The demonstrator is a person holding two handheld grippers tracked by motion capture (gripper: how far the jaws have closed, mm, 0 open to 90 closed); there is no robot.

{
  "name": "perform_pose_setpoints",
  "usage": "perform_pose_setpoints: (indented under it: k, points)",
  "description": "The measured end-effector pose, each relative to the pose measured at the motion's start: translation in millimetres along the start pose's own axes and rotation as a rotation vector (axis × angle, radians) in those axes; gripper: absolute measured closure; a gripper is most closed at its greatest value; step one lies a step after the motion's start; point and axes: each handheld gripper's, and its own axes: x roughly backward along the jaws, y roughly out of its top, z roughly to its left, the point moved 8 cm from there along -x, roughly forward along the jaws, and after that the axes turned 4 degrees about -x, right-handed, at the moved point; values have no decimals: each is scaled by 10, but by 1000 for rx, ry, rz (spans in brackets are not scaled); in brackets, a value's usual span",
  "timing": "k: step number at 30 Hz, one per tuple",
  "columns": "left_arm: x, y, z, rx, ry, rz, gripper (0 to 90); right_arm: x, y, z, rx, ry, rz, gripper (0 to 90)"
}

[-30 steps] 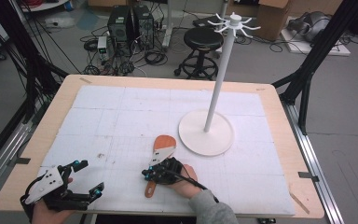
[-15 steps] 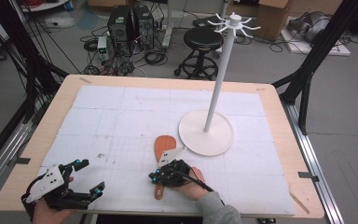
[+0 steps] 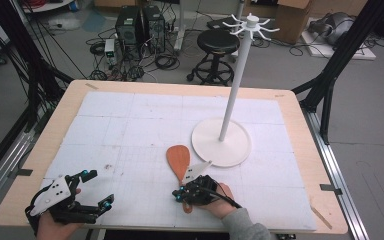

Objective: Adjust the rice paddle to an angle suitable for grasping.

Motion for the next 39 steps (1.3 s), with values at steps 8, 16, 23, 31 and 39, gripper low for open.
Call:
perform_pose_setpoints:
  k: [8,16,23,31,39]
  points:
    - [-16,-6,-8,-3,-4,3,34,279,-257,-77,-39,2,-9,898]
    - [-16,14,-1,-9,2,-1,34,405,62,-125,-65,-4,-153,898]
    - [7,30,52,5,17,-16,34,228,462,-380,-76,-99,-180,898]
    - [-10,25,26,-1,4,-10,34,-10,751,-773,-115,-190,-153,898]
    - [-42,21,-10,4,-7,-10,34,-239,935,-1046,-123,-212,-106,898]
